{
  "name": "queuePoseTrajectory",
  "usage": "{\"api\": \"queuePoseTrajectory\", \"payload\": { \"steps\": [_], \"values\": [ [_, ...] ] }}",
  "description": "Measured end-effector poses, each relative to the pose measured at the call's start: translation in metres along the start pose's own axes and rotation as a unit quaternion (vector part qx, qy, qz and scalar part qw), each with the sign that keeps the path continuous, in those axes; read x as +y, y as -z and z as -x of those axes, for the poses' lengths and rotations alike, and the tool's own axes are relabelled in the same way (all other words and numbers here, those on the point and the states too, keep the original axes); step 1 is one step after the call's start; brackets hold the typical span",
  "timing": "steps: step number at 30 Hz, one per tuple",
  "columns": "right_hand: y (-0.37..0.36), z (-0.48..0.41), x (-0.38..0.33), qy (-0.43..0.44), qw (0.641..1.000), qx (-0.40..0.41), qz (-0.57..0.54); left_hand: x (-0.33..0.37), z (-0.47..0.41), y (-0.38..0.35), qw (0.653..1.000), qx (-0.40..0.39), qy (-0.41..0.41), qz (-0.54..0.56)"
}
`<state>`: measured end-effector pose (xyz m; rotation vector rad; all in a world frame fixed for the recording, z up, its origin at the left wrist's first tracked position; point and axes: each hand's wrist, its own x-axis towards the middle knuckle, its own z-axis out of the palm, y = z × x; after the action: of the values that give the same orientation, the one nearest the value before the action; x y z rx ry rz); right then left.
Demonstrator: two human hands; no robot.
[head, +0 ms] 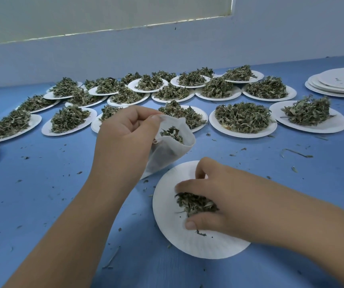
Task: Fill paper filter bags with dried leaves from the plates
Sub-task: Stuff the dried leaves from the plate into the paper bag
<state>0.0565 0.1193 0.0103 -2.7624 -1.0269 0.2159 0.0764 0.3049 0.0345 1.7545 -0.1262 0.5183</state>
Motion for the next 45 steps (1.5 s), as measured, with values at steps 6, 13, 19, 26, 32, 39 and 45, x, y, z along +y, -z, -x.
{"api": "queuePoseTrajectory", "payload": {
  "steps": [6,13,19,26,32,39,45],
  "values": [
    [-0.004,-0.006,-0.008,0.014,1.000,0.011,-0.015,-0.001,0.000,-0.001,1.000,0.002,-0.005,-0.014],
    [-0.003,-0.008,-0.007,0.019,0.999,0.028,-0.026,-0.001,0.001,-0.002,1.000,-0.001,-0.003,-0.012],
    [-0.004,-0.007,-0.004,0.022,0.998,0.041,-0.030,-0.001,0.001,-0.003,1.000,0.002,0.000,-0.017],
    [0.025,0.003,0.008,0.018,0.969,0.114,-0.219,0.002,0.005,-0.006,0.999,0.007,-0.021,-0.041],
    [0.044,0.011,0.014,0.080,0.915,0.196,-0.344,0.003,0.013,-0.015,0.991,-0.017,-0.067,-0.111],
    [0.034,-0.002,0.015,0.039,0.907,0.280,-0.312,0.002,0.020,-0.024,0.988,-0.045,-0.075,-0.130],
    [0.027,-0.004,0.010,0.035,0.932,0.331,-0.140,0.004,0.023,-0.027,0.988,-0.056,-0.074,-0.127]
  ]
}}
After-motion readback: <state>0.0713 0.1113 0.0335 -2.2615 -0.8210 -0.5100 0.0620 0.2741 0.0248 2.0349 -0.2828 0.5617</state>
